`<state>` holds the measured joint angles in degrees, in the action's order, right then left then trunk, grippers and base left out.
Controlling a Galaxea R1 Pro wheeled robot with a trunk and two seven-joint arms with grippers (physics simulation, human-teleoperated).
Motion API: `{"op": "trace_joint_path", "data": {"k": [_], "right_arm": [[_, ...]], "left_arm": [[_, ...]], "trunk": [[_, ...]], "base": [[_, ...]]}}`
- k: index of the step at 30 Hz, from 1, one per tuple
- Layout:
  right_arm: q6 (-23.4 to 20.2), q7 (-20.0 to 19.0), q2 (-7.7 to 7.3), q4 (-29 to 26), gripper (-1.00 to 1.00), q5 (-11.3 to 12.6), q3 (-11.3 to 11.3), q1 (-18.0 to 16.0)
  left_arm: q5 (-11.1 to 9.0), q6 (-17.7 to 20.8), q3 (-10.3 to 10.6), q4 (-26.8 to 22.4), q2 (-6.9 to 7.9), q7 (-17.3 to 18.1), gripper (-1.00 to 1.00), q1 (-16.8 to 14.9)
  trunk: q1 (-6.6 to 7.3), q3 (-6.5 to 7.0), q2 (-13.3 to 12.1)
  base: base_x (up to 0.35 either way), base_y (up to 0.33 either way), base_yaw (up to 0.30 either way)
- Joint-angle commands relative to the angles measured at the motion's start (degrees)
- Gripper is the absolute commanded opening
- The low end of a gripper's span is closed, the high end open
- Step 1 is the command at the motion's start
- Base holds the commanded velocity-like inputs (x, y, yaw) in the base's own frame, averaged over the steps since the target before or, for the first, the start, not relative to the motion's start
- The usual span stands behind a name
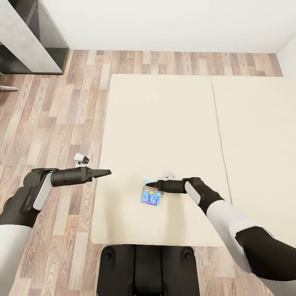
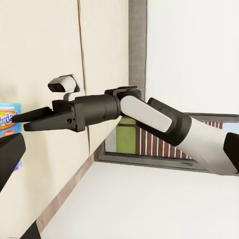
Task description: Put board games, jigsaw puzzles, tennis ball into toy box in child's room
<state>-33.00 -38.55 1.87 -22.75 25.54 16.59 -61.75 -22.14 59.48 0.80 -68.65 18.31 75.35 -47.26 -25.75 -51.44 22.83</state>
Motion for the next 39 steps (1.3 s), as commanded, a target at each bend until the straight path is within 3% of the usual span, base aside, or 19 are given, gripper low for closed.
{"op": "trace_joint_path", "data": {"k": [1, 39], "right_arm": [[-0.31, 0.05, -0.02, -0.02, 1.00, 0.37, 0.20, -0.04], [-0.40, 0.00, -0.15, -0.02, 1.00, 0.38, 0.11, -0.04]], "left_arm": [[-0.19, 0.46, 0.08, 0.01, 0.05, 0.06, 1.00, -0.02], [-0.19, 0.46, 0.00, 0.01, 0.06, 0.15, 1.00, -0.02]], "trunk": [[-0.03, -0.06, 0.09], [-0.03, -0.06, 0.09]], "base": [[0.000, 0.177, 0.000], [0.000, 0.070, 0.000]]}}
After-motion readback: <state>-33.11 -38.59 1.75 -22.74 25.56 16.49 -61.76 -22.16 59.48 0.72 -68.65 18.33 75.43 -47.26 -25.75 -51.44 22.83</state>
